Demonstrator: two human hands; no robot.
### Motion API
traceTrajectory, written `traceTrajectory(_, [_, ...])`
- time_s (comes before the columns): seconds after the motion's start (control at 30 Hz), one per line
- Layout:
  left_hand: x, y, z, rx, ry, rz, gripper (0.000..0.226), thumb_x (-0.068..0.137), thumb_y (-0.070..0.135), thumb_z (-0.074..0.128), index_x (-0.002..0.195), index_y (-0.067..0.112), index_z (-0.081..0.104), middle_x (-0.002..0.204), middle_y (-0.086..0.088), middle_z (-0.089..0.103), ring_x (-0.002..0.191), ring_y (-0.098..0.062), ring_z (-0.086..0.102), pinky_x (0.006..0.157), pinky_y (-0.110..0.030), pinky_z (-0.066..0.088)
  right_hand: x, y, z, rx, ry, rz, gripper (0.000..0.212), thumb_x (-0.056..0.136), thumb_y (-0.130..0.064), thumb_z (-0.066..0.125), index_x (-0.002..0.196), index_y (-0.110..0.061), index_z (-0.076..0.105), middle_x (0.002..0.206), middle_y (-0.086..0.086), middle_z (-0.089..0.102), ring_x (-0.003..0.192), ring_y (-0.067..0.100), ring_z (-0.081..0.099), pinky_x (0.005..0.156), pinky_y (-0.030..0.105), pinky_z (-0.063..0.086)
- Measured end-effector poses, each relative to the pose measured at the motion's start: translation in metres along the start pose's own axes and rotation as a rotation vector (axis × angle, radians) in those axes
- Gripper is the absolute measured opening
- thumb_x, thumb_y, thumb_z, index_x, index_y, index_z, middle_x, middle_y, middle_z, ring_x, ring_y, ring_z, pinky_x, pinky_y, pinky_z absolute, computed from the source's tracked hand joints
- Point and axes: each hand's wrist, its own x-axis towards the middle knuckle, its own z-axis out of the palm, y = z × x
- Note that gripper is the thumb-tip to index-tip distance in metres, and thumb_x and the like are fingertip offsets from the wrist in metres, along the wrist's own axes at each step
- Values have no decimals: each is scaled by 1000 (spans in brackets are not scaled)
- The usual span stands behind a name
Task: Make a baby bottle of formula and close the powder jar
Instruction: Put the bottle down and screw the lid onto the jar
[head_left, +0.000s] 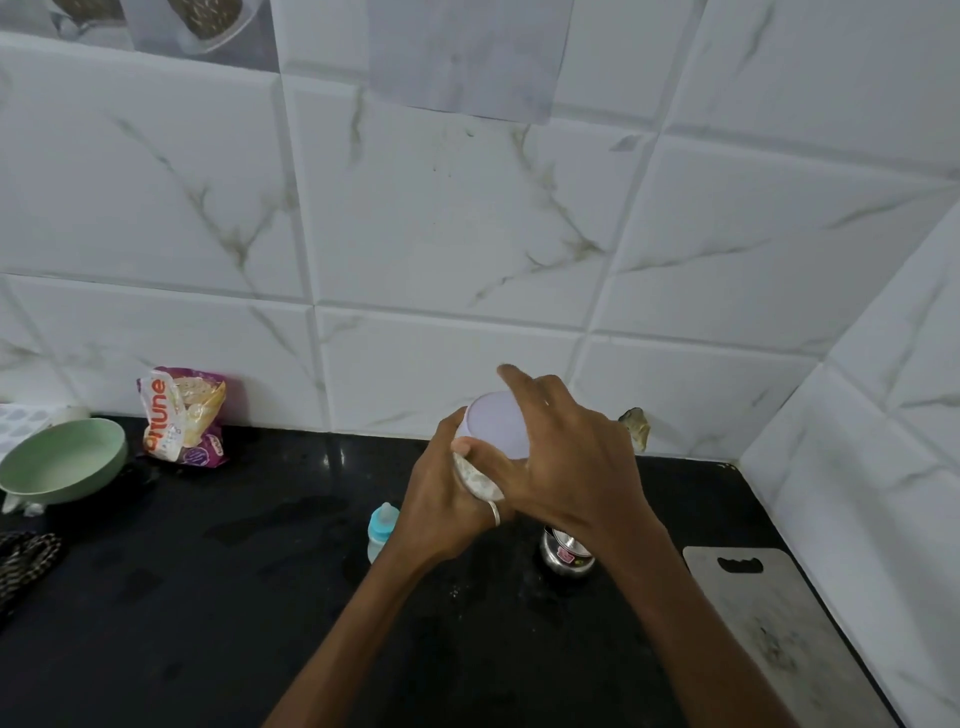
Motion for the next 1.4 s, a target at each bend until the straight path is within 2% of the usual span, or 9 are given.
traceTrajectory(0.17, [-6,0,3,-130,88,36,74,76,14,92,133,37,51,126,16,67,117,-1,66,93,-21,56,-22,19,19,617,-206,243,95,81,-91,35,154,-30,33,154,-8,46,137,8,47,111,40,46])
traceTrajectory(0.27, [-9,-13,11,-160,101,20,73,74,21,91,130,42,47,128,17,65,119,-1,64,94,-21,56,-39,23,39,893,-270,311,71,85,-76,55,145,-40,42,144,-16,54,131,-1,52,109,33,48])
traceTrajectory(0.37, [-15,-34,23,-149,69,-38,89,65,40,89,137,44,36,136,19,58,127,-4,61,97,-20,54,-56,24,56,1008,-317,394,79,79,-73,66,146,-41,36,141,-23,54,127,-8,53,106,24,49])
traceTrajectory(0.53, [-38,-79,44,-51,37,-78,96,70,18,94,138,48,33,138,28,55,133,-5,57,104,-24,52,-85,37,94,1063,-400,512,85,75,-60,82,146,-42,39,140,-22,54,129,-2,52,106,28,51])
traceTrajectory(0.77, [-70,-117,68,126,32,-186,86,66,47,75,144,31,43,141,17,47,138,-16,44,111,-51,46,-123,55,148,1092,-477,631,86,68,-57,87,142,-44,46,136,-24,58,127,-1,55,106,31,51])
traceTrajectory(0.97, [-66,-147,79,153,40,-290,91,66,28,90,145,33,45,138,20,48,137,-10,49,113,-44,48,-127,68,194,1065,-550,690,90,68,-53,89,146,-39,44,141,-18,57,130,5,54,110,38,50])
traceTrajectory(1.1, [-47,-165,85,174,92,-286,88,67,9,92,134,42,45,133,21,53,128,-1,52,109,-30,49,-116,76,217,1053,-531,669,80,75,-40,90,139,-45,42,141,-16,55,130,2,52,106,26,47])
traceTrajectory(1.27, [-35,-190,91,205,63,-301,89,71,13,90,148,20,46,148,-4,52,139,-22,51,112,-50,47,-108,84,240,1053,-484,653,81,74,-36,92,140,-42,43,141,-18,55,128,-5,52,104,21,48])
traceTrajectory(1.4, [-31,-200,94,211,51,-331,93,69,8,89,150,18,45,150,-5,51,141,-23,49,114,-51,46,-108,88,248,1045,-483,640,82,74,-39,91,139,-43,42,141,-19,54,128,-6,51,104,20,47])
